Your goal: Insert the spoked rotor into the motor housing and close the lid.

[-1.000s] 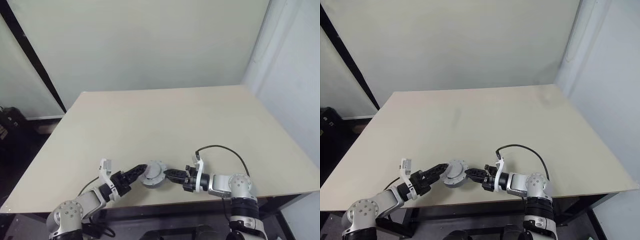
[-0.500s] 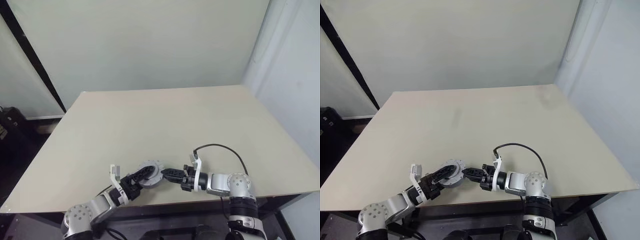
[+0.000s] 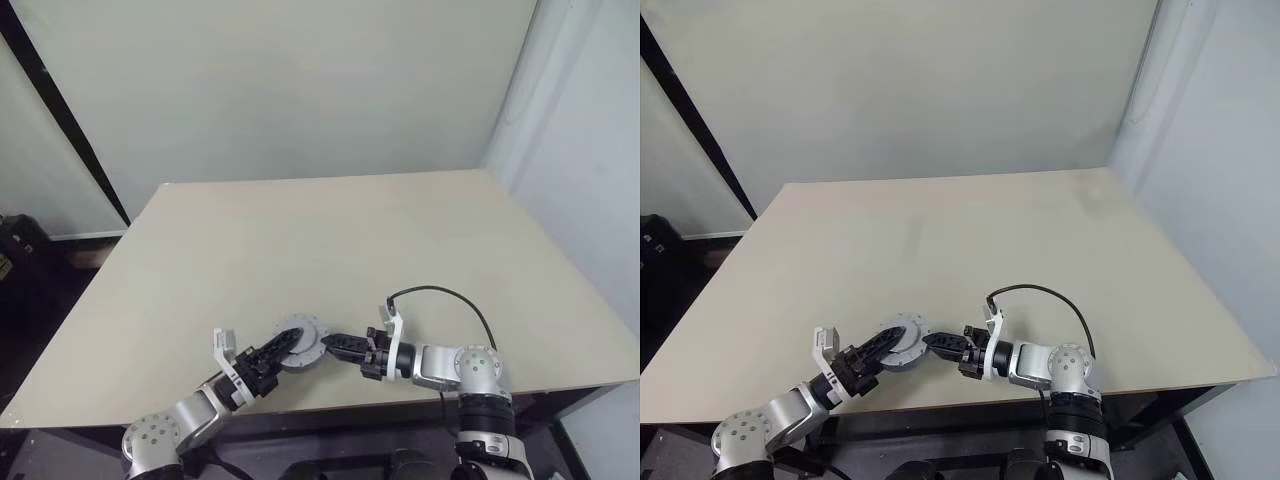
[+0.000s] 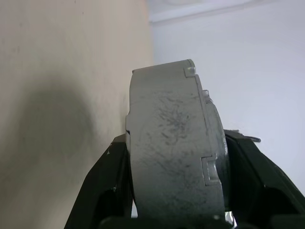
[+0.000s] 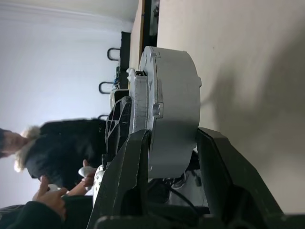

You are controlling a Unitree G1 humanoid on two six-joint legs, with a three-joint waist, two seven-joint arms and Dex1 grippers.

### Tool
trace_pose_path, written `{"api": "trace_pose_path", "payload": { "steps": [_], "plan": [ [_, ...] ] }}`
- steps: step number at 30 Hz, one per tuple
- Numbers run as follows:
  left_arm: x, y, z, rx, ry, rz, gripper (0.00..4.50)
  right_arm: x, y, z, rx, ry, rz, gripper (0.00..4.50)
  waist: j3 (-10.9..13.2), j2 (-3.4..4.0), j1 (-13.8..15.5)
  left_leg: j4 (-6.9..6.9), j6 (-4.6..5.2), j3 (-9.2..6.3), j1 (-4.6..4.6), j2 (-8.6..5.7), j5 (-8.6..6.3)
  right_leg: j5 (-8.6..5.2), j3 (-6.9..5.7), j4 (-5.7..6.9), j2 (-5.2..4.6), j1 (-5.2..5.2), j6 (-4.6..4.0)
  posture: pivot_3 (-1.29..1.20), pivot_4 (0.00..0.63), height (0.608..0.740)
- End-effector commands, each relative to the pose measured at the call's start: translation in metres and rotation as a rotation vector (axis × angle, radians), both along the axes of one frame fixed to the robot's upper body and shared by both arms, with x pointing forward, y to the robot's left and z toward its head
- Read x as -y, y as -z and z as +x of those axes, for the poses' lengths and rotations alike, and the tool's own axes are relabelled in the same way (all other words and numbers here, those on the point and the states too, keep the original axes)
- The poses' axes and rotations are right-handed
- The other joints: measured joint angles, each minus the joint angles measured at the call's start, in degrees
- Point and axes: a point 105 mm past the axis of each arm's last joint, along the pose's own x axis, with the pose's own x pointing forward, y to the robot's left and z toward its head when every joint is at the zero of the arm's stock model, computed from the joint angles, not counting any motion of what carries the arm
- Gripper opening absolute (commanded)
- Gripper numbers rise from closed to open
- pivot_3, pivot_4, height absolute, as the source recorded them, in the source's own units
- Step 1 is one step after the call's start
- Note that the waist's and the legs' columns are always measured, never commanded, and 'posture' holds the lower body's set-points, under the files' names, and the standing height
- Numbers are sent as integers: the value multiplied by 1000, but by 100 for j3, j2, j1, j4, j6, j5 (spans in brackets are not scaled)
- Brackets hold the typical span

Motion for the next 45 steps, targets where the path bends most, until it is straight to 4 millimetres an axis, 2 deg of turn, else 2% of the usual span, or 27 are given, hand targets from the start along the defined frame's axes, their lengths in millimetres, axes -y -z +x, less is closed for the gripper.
{"api": "trace_pose_path", "payload": {
  "steps": [1, 2, 7, 12, 16, 21, 24, 32, 36, 43, 45],
  "plan": [
    [2, -5, 4, 35, -8, 22, 2110, -2, -18, 11, 174, 32, -43, 2260, 0, 1, 1, 0, 0, 0, 1, 0, 0, 0, 0, 0, 0, 1, 0, 0, 0, 740],
    [0, -5, 7, 50, -28, 37, 1989, -1, -18, 13, 211, 51, -65, 2556, 1, -1, 2, 0, -1, 2, 0, -2, 0, 0, 1, -1, -2, 0, 0, 0, 0, 740],
    [-14, -12, 27, 141, -176, 139, 1985, 9, -25, 31, 420, 194, -144, 4332, 4, -6, 0, -1, -4, 1, -1, -2, -2, 0, 0, -4, -3, 0, 0, 0, 0, 740],
    [-38, -27, 48, 248, -351, 275, 1985, 14, -28, 31, 704, 165, -305, 4358, 11, -18, 6, -1, -4, 2, -4, -2, -2, 0, 1, -7, -3, -1, 0, 0, 0, 740],
    [-59, -36, 58, 319, -451, 500, 1985, 14, -21, 22, 1058, 15, -499, 4358, 18, -33, 5, -1, -7, 3, -4, -3, -4, 0, 1, -10, -4, 0, 1, 0, 0, 740],
    [-84, -35, 65, 336, -575, 675, 1985, 15, -12, 18, 1230, -55, -572, 4358, 30, -55, 16, -2, -10, 2, -1, -2, -9, 6, 2, -9, -3, 3, 11, 0, 0, 740],
    [-90, -31, 64, 319, -594, 715, 1985, 17, -8, 19, 1254, -66, -591, 4358, 36, -68, 38, 1, -10, 0, 1, -2, -8, 7, 2, -9, -2, 8, 11, 0, 0, 740],
    [-114, -7, 59, 212, -667, 827, 1985, 20, 2, 18, 1280, -106, -633, 4358, 45, -84, 135, 6, -9, 0, 4, -2, -8, 7, 2, -8, -1, 12, 12, 0, 0, 740],
    [-117, 2, 57, 176, -672, 841, 1985, 20, 3, 18, 1283, -114, -638, 4358, 43, -95, 143, 9, -9, -1, 3, -3, -8, 8, 1, -8, -1, 14, 13, 0, 0, 740],
    [-120, 7, 55, 152, -672, 865, 1985, 21, 4, 17, 1285, -127, -647, 4358, 43, -96, 137, 12, -9, 0, 11, -2, -8, 9, 1, -3, -1, 20, 13, 0, 0, 740],
    [-123, 9, 55, 150, -668, 914, 2702, 21, 5, 17, 1287, -132, -651, 4358, 42, -96, 135, 13, -9, 0, 13, -2, -8, 9, 1, -3, 0, 23, 13, 0, 0, 740]
  ]
}}
